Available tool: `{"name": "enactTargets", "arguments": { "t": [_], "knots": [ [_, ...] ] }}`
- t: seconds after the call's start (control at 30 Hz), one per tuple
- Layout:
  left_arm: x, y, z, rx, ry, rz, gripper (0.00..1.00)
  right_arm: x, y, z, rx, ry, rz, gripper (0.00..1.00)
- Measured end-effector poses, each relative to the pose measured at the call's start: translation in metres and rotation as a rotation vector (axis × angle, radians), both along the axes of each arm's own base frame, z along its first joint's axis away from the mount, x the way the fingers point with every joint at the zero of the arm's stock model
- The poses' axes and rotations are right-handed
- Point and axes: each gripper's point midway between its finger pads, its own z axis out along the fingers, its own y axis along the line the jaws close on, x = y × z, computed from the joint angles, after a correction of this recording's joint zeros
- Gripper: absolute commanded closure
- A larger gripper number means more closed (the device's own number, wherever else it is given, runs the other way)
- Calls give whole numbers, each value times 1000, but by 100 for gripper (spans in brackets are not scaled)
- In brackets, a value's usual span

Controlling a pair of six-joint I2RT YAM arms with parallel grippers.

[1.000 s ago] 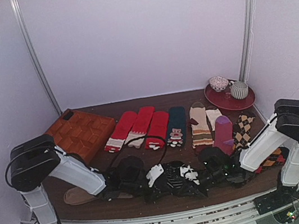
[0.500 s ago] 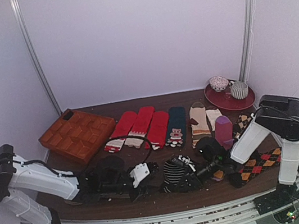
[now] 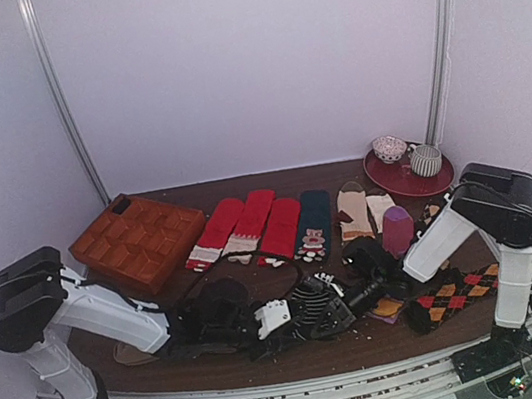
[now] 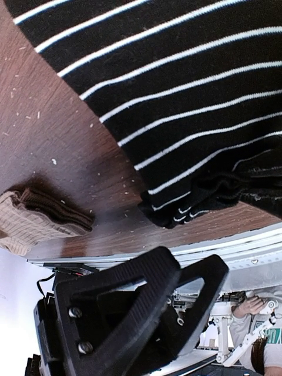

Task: Roll the socks
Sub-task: Roll the sock at the center of the board.

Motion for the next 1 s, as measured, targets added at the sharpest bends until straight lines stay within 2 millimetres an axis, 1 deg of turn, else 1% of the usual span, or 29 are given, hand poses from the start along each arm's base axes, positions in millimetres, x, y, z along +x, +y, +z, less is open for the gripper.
{"name": "enactTargets", "arguments": {
  "t": [0.13,0.27,0.4,0.47,0.67,0.8,1.0],
  "knots": [
    [1,-10,-1,-6,-11,-28,58,-1,-2,0,-9,29,3,95],
    [-2,-14,-16,22,7,-53,60,-1,-4,0,-15,51,6,95],
    [-5,-15,-35,57,34,-67,60,-2,-7,0,-21,75,10,93],
    [-5,-17,-36,50,33,-71,60,-2,-8,0,-25,86,12,93],
    [-1,-27,-37,33,29,-72,76,-4,-11,-1,-29,108,16,93],
    [0,-30,-38,24,31,-68,100,-4,-12,-1,-31,118,17,93],
    [0,-34,-37,31,52,-71,100,-6,-14,0,-29,137,22,87]
  ]
}}
